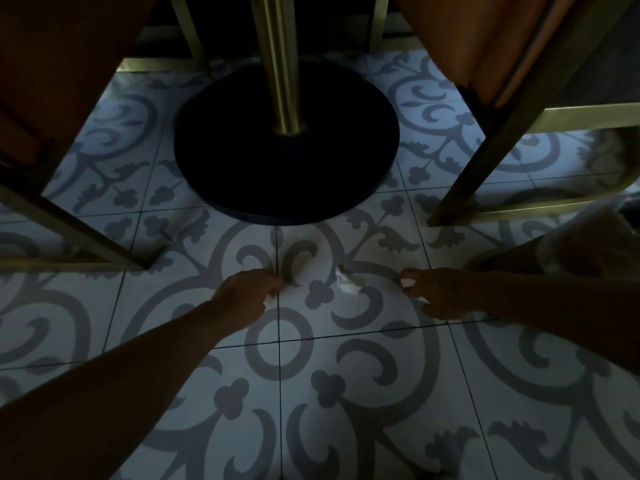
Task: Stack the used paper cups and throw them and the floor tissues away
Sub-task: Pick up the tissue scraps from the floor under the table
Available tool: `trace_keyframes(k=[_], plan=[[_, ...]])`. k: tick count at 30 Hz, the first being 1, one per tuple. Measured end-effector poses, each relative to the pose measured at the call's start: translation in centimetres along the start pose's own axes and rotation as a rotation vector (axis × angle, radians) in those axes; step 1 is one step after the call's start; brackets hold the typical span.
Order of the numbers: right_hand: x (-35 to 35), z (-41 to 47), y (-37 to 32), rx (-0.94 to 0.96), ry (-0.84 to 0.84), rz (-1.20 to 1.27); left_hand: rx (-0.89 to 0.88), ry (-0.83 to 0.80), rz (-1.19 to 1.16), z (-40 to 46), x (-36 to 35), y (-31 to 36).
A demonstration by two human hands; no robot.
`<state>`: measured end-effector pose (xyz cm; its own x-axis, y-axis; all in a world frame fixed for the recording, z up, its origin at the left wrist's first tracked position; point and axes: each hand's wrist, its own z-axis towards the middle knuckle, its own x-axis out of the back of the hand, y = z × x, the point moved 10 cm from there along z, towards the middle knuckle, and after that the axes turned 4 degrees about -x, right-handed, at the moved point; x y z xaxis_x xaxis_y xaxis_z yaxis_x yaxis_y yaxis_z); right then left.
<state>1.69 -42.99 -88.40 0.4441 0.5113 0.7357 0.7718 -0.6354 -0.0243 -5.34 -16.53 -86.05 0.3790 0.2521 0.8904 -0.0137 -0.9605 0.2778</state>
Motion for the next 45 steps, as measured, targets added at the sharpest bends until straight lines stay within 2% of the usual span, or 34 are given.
trace_keyframes(k=[5, 9, 13, 15, 21, 26, 31, 37, 40, 43, 45], plan=[[1.6, -0.1, 0.5, -0.021, 0.093, 0.027, 0.112, 0.136, -0.379, 0.0, 1.3, -1.9], [2.9, -0.4, 0.5, -0.018, 0.177, 0.082, 0.297, 0.228, -0.657, 0.2, 1.8, -3.4], [4.3, -1.0, -0.2, 0.008, 0.267, 0.111, 0.404, 0.2, -1.158, 0.3, 0.7, -2.6], [4.5, -1.1, -0.6, 0.024, 0.286, 0.083, 0.43, 0.199, -1.31, 0.3, 0.5, -1.9], [5.4, -1.6, -1.8, 0.069, 0.355, 0.045, 0.539, 0.201, -1.355, 0.4, 0.3, -1.1], [6.9, -2.3, -3.1, 0.116, 0.461, 0.079, 0.535, 0.216, -1.474, 0.7, 0.3, -0.1], [8.9, -3.6, -6.1, 0.231, 0.578, 0.017, 0.481, -0.007, -1.717, 1.0, -0.7, 2.9], [10.4, -4.9, -11.5, 0.395, 0.689, -0.082, 0.347, -0.231, -1.854, 1.1, -1.0, 7.5], [10.0, -4.5, -13.8, 0.483, 0.667, -0.111, 0.341, -0.258, -1.842, 0.9, -1.1, 8.6], [9.6, -4.0, -14.1, 0.472, 0.629, -0.13, 0.352, -0.237, -1.908, 0.7, -0.9, 9.2], [9.5, -3.8, -14.3, 0.466, 0.612, -0.177, 0.35, -0.196, -1.869, 0.9, -0.9, 8.8]])
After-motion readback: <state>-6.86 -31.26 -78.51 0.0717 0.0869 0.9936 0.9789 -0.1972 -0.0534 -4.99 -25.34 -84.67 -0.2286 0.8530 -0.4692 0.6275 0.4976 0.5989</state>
